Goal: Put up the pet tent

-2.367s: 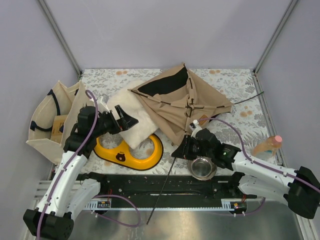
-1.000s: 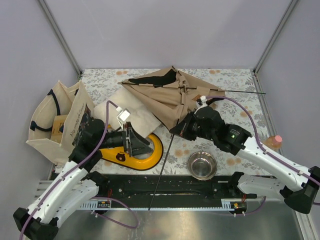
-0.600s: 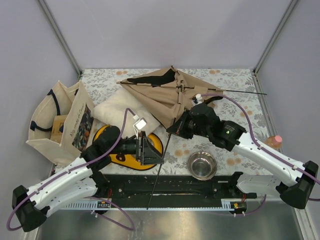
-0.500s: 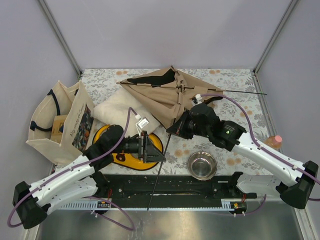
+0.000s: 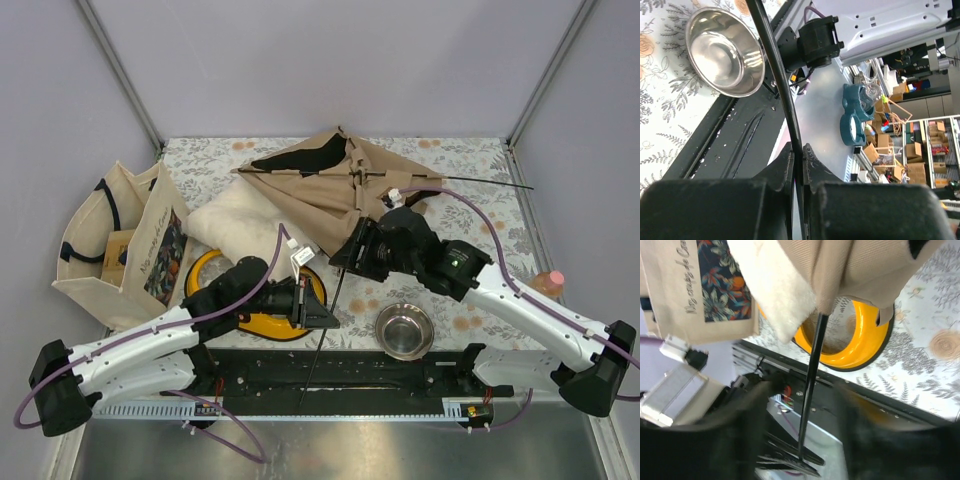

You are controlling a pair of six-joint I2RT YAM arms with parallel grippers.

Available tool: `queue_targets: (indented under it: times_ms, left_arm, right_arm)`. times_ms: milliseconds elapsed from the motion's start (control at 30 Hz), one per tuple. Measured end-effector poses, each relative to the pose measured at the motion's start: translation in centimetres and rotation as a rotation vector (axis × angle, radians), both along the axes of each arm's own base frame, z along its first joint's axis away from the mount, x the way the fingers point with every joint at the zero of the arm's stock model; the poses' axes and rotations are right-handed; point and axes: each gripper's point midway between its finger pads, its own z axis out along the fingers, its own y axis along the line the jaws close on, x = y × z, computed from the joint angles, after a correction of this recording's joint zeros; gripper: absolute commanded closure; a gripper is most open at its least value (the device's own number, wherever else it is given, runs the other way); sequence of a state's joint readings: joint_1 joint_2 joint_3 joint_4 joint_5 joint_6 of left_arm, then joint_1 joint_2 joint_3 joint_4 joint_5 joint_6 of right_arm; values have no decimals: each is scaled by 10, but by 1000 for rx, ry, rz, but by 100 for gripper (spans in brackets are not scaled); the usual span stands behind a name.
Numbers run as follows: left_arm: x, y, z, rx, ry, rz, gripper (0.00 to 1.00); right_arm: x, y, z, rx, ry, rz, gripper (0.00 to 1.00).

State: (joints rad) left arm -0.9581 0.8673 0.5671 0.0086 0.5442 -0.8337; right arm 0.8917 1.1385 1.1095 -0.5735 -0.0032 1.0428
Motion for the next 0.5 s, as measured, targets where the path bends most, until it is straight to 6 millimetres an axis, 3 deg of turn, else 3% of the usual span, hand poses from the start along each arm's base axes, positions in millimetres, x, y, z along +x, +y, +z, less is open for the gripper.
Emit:
queue_targets:
  times_ms: [67, 133, 367, 500]
  left_arm:
    - [2, -1, -1, 9, 7, 22, 100]
    - [5, -1, -2, 14, 13, 46, 100]
    - [17, -9, 16, -9, 27, 134, 100]
    - [26, -22, 34, -50, 30, 171, 100]
  right_arm:
    - [-2, -2, 3, 2, -12, 7, 4]
    - [-6, -7, 10, 8, -35, 16, 2]
    - [-45, -40, 51, 82, -186, 138, 12]
    - [-80, -48, 38, 126, -207, 288, 18]
